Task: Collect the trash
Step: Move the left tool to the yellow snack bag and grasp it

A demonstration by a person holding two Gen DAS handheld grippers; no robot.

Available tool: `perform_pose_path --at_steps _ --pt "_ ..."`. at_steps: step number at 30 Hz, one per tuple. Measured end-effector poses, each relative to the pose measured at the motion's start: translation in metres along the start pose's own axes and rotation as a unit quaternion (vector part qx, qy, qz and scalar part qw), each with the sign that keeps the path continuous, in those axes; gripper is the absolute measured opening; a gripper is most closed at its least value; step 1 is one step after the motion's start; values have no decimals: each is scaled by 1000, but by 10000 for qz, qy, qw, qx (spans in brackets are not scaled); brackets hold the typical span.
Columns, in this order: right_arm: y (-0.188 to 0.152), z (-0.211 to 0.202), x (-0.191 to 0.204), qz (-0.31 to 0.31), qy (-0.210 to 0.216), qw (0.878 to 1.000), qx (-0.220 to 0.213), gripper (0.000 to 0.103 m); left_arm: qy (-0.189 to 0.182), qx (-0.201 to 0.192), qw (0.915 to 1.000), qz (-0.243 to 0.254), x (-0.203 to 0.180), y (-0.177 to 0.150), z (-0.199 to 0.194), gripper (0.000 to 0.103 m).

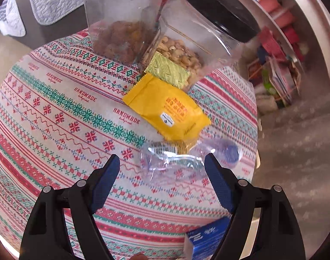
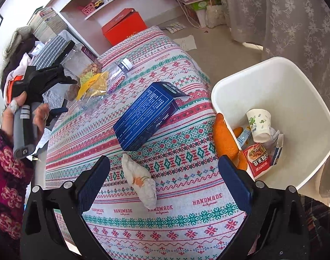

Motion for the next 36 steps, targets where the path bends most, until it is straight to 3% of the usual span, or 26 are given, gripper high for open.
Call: perform_pose_path --at_steps 7,14,18,20,24,26,28,33,34,36 --pt "7 7 5 -173 -140 9997 25 96 148 -201 9972 -708 -19 32 34 78" --pt "2 21 -3 60 -23 9992 382 96 382 -252 9907 -1283 -10 50 69 78" --pt "-1 25 -1 92 46 9987 507 96 405 -366 9896 -1328 -9 51 68 78" --pt "-3 24 1 84 61 9986 522 96 436 -380 9910 -1203 -5 49 67 67" --pt "-7 23 6 31 124 9984 556 96 617 -322 9943 -813 9 46 62 26" --pt "-9 23 8 -3 142 9982 580 96 404 -242 9963 -725 20 42 57 17" --pt "-11 22 10 -44 132 9982 579 96 266 -182 9967 -746 33 37 51 14" --pt "-13 23 13 -74 179 9978 632 96 -81 -251 9967 -768 42 31 31 16" --pt "-13 23 13 -82 195 9977 641 96 -114 -302 9964 -782 40 32 27 26" --pt "-14 24 15 -109 215 9975 667 96 -96 -433 9950 -895 36 33 19 79"
Point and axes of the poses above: each gripper's, at about its wrist camera, not at the fingertips, and z roughly the way its jaws point, x to its left, y to its top, the point moved 9 cm from there along z, roughly the way its jaws point, and after that the axes turned 10 degrees about x, right-handed, at the moved point
